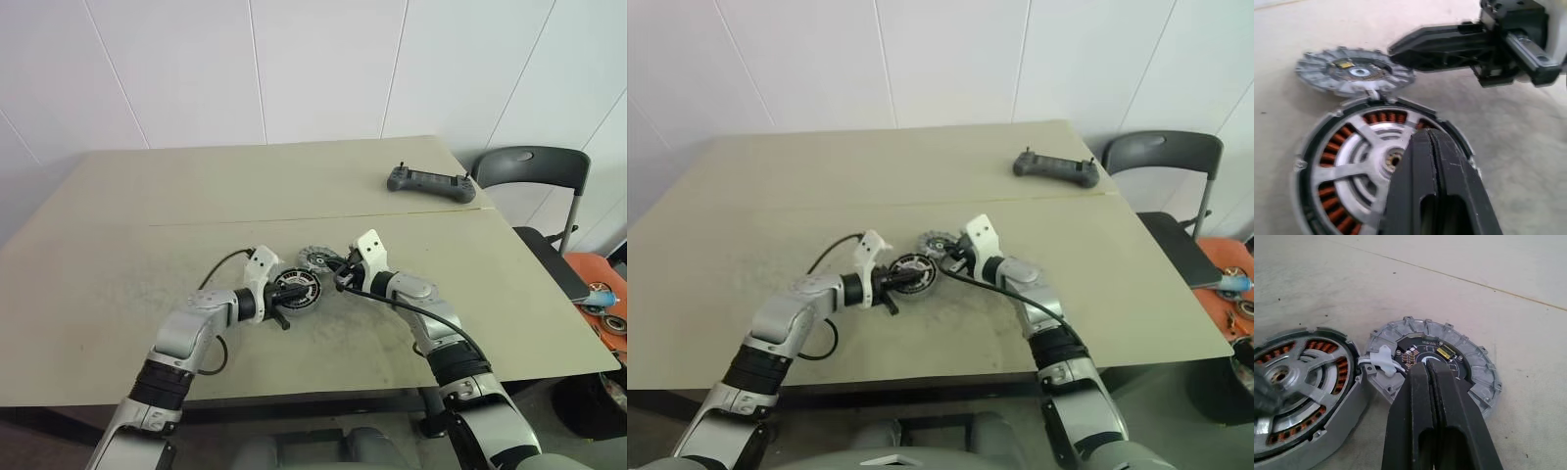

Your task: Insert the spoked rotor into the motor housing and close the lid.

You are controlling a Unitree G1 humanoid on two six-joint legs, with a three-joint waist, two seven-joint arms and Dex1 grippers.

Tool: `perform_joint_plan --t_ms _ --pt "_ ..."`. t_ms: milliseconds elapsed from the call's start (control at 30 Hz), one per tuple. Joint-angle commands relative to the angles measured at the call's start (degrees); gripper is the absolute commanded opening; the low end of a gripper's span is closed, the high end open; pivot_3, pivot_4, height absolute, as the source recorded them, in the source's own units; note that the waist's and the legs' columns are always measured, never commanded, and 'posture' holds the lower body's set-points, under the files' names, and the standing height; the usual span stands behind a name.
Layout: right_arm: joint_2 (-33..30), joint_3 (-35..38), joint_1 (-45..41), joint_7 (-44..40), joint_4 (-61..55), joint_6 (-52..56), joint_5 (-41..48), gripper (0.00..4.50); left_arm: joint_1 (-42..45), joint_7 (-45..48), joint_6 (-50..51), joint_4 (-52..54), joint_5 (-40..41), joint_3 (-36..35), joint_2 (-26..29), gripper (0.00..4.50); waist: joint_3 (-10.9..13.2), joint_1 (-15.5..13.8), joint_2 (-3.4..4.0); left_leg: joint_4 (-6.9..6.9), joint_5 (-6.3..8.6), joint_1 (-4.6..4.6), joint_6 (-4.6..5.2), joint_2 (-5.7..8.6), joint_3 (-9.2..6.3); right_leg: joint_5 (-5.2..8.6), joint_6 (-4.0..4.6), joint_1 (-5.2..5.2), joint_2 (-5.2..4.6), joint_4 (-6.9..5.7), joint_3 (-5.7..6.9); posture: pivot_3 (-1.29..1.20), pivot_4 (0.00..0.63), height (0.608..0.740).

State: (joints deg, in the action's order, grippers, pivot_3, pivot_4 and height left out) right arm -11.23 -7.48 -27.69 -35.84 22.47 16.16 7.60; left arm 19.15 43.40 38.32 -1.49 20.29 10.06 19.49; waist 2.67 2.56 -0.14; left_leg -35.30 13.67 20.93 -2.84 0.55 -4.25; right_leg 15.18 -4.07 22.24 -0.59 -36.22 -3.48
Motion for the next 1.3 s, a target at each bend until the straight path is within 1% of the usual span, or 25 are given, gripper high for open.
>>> perform_joint_plan --t_ms 33,100,233,333,433,533,700,833,933,1067,1200,1300 --pt "-0.16 0.73 -0.52 -0.35 -2.9 -0.02 0.68 0.0 -0.6 -0.54 -1.74 -2.87 -1.52 0.47 -0.37 0.04 0.0 0.0 0.0 0.0 0.0 -0.04 0.0 0.0 0.01 0.01 0.02 -0.02 0.0 0.0 0.0 0.0 0.0 0.74" --pt "-0.48 0.92 -0.48 -0.5 -3.11 0.12 0.75 0.0 -0.73 -1.74 -5.78 -4.36 -2.66 -0.99 -0.44 0.04 0.0 -0.02 0.0 0.0 0.0 -0.12 0.0 0.0 0.01 0.05 0.1 -0.1 -0.01 0.0 0.0 0.0 0.0 0.74" --pt "-1.39 1.62 -0.86 -1.36 -3.69 0.36 1.34 0.0 -2.04 -1.16 -17.71 -5.66 -3.35 -4.29 0.3 0.04 0.01 0.14 0.02 0.02 0.0 -0.48 0.0 -0.02 0.03 0.08 0.13 -0.38 0.0 -0.01 -0.02 0.0 0.0 0.74" --pt "-1.85 1.91 -1.04 -2.39 -4.46 0.46 2.15 0.0 -2.7 -0.61 -23.27 -6.73 -3.74 -5.4 0.81 0.04 0.02 0.16 0.01 0.03 0.0 -0.5 0.0 -0.07 0.08 0.08 0.14 -0.38 0.02 -0.01 -0.06 0.0 0.0 0.74" --pt "-2.58 1.08 -1.31 -7.48 -9.05 2.35 4.9 0.0 -3.45 2.87 -24.33 -5.75 1.66 -9.82 1.5 0.04 0.03 0.29 0.02 0.04 0.0 -0.46 0.0 -0.09 0.09 0.08 0.14 -0.3 0.05 -0.06 -0.07 0.0 0.0 0.74" --pt "-3.94 -1.06 -1.72 -12.4 -13.59 5.1 6.29 0.0 -4.64 5.21 -25.55 -3.85 4.2 -12.17 1.82 0.04 0.03 0.09 0.02 0.11 0.0 -0.37 0.0 -0.09 0.12 0.07 0.12 -0.18 0.04 -0.07 -0.08 0.0 0.0 0.74" --pt "-6.66 -4.5 -3.6 -17.15 -15.2 6.23 4.63 0.0 -6.92 6.62 -28.18 -2.96 2.79 -12.23 2.89 0.04 0.02 -0.1 0.01 0.12 0.01 -0.2 0.0 -0.08 0.15 0.07 0.09 -0.05 0.01 -0.03 -0.11 0.0 0.0 0.74" --pt "-9.76 -7.98 -5.18 -22.17 -16.96 6.09 3.7 0.0 -8.94 7.83 -30.13 -1.34 3.49 -13.28 3.75 0.04 0.03 -0.04 0.0 0.07 0.01 -0.2 0.0 -0.08 0.2 0.08 0.11 -0.05 -0.01 -0.03 -0.13 0.0 0.0 0.74" --pt "-12.25 -10.99 -6.55 -25.27 -17.2 4.72 1.49 0.0 -10.64 9.52 -32.17 -0.62 2.2 -12.77 5.81 0.04 0.03 0.02 0.0 0.08 0.01 -0.21 0.0 -0.09 0.23 0.08 0.12 -0.01 0.0 -0.03 -0.16 0.0 0.0 0.74" --pt "-15.12 -14.84 -8.67 -29.27 -17.73 1.88 -1.89 0.0 -11.68 11.71 -35.04 -4.2 1.92 -13.8 8.19 0.04 0.04 -0.01 0.0 0.15 0.01 -0.24 0.0 -0.1 0.28 0.09 0.12 0.03 0.01 -0.04 -0.19 0.0 0.0 0.74" --pt "-15.36 -16.45 -11.83 -30.95 -17.06 0.34 -3.66 0.0 -11.11 12.2 -38.75 -9.02 0.95 -14.8 9.09 0.04 0.04 -0.01 0.0 0.13 0.01 -0.24 0.0 -0.11 0.3 0.09 0.12 0.05 0.01 -0.04 -0.19 0.0 0.0 0.74" --pt "-15.31 -18.49 -14.3 -31.12 -15.01 -1.92 -6.88 0.63 -10.53 12.56 -41.38 -12.57 0.57 -15.32 9.01 0.0 0.03 -0.04 -0.01 0.12 0.01 -0.23 0.0 -0.11 0.31 0.09 0.12 0.05 -0.01 -0.04 -0.2 0.0 0.0 0.74"
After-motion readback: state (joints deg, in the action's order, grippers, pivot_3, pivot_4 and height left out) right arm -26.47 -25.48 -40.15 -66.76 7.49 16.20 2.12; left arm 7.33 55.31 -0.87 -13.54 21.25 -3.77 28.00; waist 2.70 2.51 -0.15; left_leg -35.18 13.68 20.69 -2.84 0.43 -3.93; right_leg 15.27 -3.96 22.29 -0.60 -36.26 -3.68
